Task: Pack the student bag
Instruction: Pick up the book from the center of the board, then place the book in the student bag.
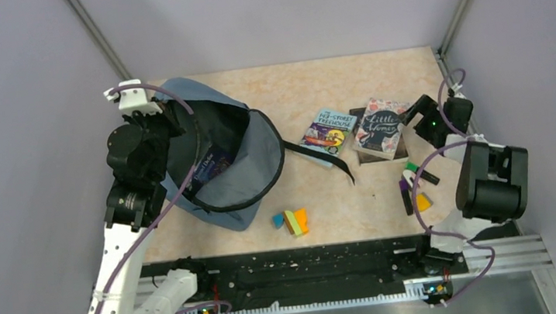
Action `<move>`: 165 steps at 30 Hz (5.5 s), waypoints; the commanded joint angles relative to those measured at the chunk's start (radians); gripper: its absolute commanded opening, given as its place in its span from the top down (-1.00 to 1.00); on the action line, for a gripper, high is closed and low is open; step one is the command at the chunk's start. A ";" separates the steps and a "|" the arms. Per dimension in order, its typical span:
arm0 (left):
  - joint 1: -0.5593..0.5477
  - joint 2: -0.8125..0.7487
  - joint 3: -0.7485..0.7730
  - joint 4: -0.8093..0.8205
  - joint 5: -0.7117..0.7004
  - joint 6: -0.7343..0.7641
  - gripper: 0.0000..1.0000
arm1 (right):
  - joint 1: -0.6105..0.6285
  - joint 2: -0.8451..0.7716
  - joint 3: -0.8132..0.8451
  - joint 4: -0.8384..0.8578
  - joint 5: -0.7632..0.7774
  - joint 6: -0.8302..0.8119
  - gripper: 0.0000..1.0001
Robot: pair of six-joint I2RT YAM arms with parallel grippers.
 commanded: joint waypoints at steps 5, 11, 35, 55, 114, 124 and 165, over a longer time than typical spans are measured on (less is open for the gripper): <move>0.005 -0.020 -0.008 0.088 0.027 0.007 1.00 | -0.064 0.224 0.088 0.307 -0.213 0.131 -0.83; 0.004 -0.025 -0.006 0.089 0.026 0.012 1.00 | -0.066 0.373 0.190 0.362 -0.302 0.184 -0.67; 0.007 -0.012 0.008 0.074 0.042 0.018 1.00 | -0.060 0.458 0.268 0.475 -0.422 0.280 0.44; 0.007 -0.018 0.002 0.095 0.262 0.024 1.00 | 0.024 -0.063 0.262 0.256 -0.373 0.004 1.00; 0.007 -0.024 0.005 0.137 0.560 -0.051 1.00 | 0.960 -0.058 0.666 0.130 -0.738 -0.676 1.00; 0.007 -0.030 0.003 0.136 0.552 -0.045 1.00 | 1.064 0.055 0.867 -0.306 -0.640 -0.945 1.00; 0.007 -0.019 -0.006 0.136 0.543 -0.040 1.00 | 1.181 0.063 0.872 -0.476 -0.447 -0.979 -0.19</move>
